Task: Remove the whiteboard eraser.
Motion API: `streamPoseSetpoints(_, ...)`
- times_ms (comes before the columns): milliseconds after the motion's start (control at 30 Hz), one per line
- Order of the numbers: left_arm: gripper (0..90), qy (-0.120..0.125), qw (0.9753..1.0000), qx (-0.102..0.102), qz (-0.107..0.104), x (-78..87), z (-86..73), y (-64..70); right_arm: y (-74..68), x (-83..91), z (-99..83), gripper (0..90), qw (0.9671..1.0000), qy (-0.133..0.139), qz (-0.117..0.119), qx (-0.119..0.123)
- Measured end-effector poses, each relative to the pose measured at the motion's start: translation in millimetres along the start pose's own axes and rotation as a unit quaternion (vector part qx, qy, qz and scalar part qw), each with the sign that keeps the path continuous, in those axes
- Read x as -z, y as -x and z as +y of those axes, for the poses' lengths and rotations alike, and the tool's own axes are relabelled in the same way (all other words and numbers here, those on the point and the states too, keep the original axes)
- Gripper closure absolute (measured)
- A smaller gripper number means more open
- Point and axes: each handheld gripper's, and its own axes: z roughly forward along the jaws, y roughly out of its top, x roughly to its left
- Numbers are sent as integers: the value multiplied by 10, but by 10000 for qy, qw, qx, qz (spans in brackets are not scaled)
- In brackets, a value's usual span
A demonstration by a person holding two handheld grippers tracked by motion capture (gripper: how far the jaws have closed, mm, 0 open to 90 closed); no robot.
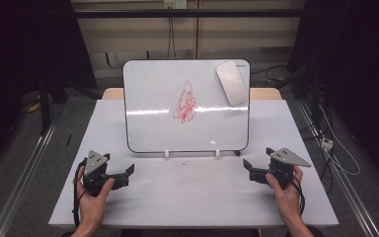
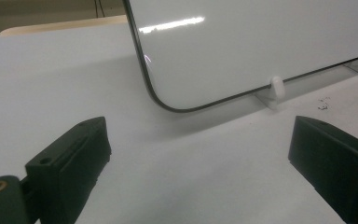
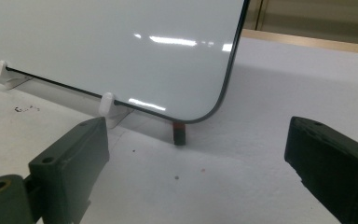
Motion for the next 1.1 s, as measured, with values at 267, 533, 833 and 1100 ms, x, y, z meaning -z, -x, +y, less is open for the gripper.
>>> streamPoseSetpoints(267, 51, 2, 10000, -2, 11, 9, 3, -24, 5, -54, 111, 60, 9997, -146, 72, 159)
streamPoseSetpoints(533, 51, 17, 10000, 40, 42, 30, -8, -50, -57, -120, 293, 56, 9987, -195, 197, 432)
streamPoseSetpoints(833, 51, -36, 10000, -17, 17, -18, 6, -31, -25, -249, 642, 66, 9987, -84, 147, 473)
streamPoseSetpoints(1100, 51, -81, 10000, -17, -15, -39, 5, -27, -24, -330, 1035, 111, 9982, 45, 31, 595)
